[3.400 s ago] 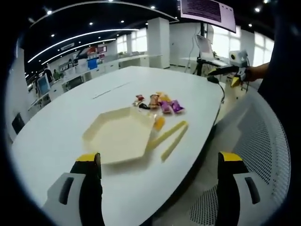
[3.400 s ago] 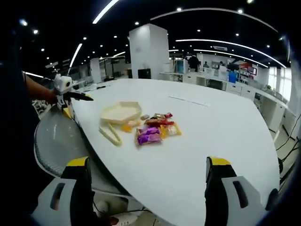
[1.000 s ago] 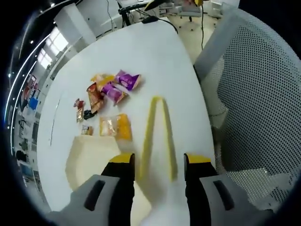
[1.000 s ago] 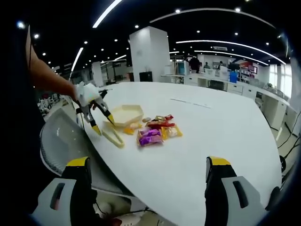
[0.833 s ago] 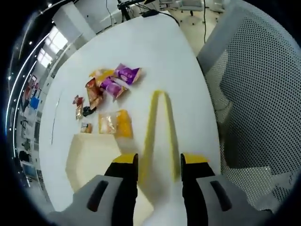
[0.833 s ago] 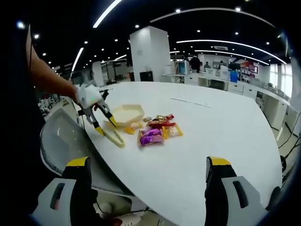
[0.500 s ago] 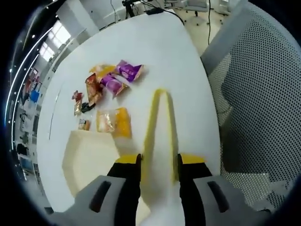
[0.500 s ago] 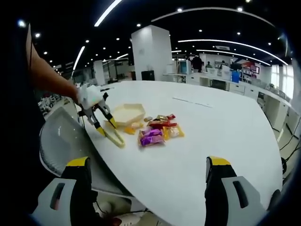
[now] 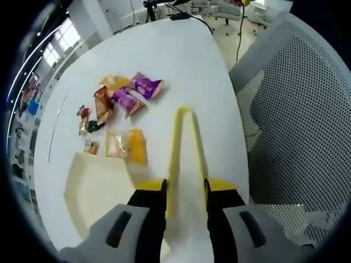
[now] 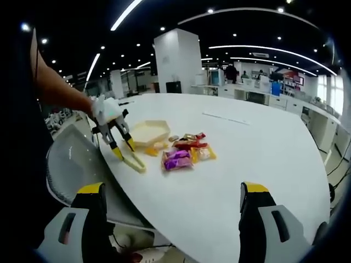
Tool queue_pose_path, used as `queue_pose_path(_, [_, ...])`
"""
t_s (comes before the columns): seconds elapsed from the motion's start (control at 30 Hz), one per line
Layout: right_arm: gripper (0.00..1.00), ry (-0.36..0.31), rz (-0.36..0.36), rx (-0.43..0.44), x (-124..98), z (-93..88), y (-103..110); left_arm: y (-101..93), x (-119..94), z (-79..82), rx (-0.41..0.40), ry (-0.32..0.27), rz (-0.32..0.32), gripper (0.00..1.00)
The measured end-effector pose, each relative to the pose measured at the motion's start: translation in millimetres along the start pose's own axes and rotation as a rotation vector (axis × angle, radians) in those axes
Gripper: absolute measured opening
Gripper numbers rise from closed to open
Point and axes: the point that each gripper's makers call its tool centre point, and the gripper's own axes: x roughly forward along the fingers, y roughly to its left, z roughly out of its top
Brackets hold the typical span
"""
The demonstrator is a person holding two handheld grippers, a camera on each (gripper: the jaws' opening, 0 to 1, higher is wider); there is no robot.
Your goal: Place the target food into the container with the food tongs after gripping and lifting it, then release it inside without dropping or visibly crushing the food.
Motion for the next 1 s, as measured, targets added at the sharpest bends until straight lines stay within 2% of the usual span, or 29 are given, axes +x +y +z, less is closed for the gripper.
queue_pose_path(0.13, [1.00,0.000,0.001,0.004,0.0,-1.0,0.2,-2.8,2.0,-6.3,0.029,0.018,-0.026,0.24])
queue_pose_path(0.17, [1.00,0.002,0.001,0.004,0.0,-1.4,0.4,-0.1,3.4,-1.7,0.035,-0.018,-0.016,0.24])
queue_pose_path(0.2, [1.00,0.002,0.002,0.003,0.1,-1.5,0.6,-2.0,3.5,-6.1,-0.025,-0.005,-0.045,0.24])
queue_pose_path(0.3, [1.00,0.005,0.000,0.006,0.6,-1.9,-0.3,0.3,4.0,-5.4,-0.024,-0.036,-0.050,0.23])
queue_pose_path(0.47, [1.00,0.002,0.000,0.005,1.5,0.1,-1.1,1.1,4.0,-3.9,-0.030,-0.043,-0.011,0.11])
queue_pose_path(0.57, [1.00,0.004,0.000,0.005,3.1,-0.4,-2.1,4.2,3.0,-4.8,-0.071,-0.044,0.022,0.05])
queue_pose_path(0.67, [1.00,0.006,0.002,0.008,4.1,0.6,-1.8,4.4,3.5,-5.8,-0.086,-0.039,0.036,0.03])
queue_pose_path(0.8, [1.00,0.008,0.004,0.010,4.5,2.2,-3.0,2.9,0.7,-6.2,-0.131,-0.045,0.021,0.03])
queue_pose_path(1.0, [1.00,0.019,0.008,0.007,3.9,2.1,-4.6,6.0,-12.0,6.3,-0.161,-0.082,0.017,0.02])
